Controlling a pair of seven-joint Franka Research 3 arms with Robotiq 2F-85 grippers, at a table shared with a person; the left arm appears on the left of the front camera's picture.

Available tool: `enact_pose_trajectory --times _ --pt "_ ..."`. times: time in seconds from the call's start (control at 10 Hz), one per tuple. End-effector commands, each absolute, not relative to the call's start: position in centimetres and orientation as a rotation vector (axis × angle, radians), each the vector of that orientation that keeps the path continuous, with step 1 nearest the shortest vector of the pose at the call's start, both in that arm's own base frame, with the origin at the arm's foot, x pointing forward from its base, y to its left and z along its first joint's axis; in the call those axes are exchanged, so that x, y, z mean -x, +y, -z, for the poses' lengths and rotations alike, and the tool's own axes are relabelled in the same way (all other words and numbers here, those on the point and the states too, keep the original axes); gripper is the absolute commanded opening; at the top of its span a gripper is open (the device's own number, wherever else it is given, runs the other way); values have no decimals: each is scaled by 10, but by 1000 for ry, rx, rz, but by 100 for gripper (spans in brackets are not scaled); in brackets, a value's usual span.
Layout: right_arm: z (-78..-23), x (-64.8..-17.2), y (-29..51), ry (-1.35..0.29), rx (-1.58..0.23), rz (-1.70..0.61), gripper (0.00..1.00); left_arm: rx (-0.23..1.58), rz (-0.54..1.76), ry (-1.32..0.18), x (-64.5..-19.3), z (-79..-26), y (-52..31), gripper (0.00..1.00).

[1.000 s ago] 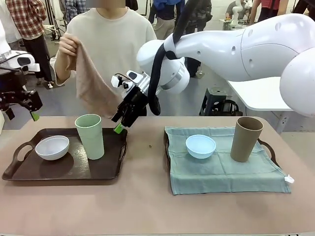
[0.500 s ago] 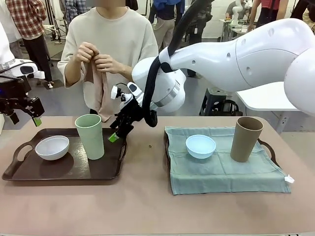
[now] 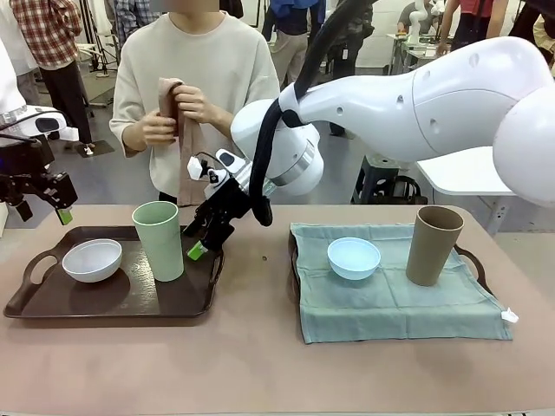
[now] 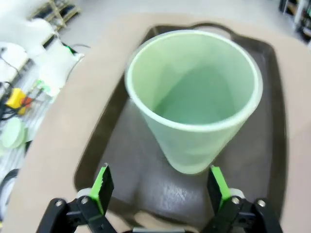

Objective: Set up a tray with a mat and arrange the tableware.
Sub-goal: Pick up the Picnic Bowl and Reusable plastic cup from the Handle tray in front of the human's position and hold them in the air.

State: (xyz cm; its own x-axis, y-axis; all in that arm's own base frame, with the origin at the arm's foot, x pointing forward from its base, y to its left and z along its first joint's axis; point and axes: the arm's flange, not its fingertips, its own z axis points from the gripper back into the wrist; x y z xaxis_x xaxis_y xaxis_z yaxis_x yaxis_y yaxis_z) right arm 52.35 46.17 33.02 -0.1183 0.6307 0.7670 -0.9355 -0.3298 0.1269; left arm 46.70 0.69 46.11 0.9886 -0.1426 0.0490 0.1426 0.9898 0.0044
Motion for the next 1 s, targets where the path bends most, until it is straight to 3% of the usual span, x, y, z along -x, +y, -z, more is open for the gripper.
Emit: enact_pose_trajectory --times 0.0,0.4,0.9 --pt "-321 -529 461 -501 -1010 -1707 100 16 136 -58 -473 -458 14 86" --pt "-311 -523 463 -585 -836 -1547 100 -17 129 -65 -478 -448 19 86" --pt "-300 -519 482 -536 -886 -1557 100 -5 118 -54 -481 -441 21 86"
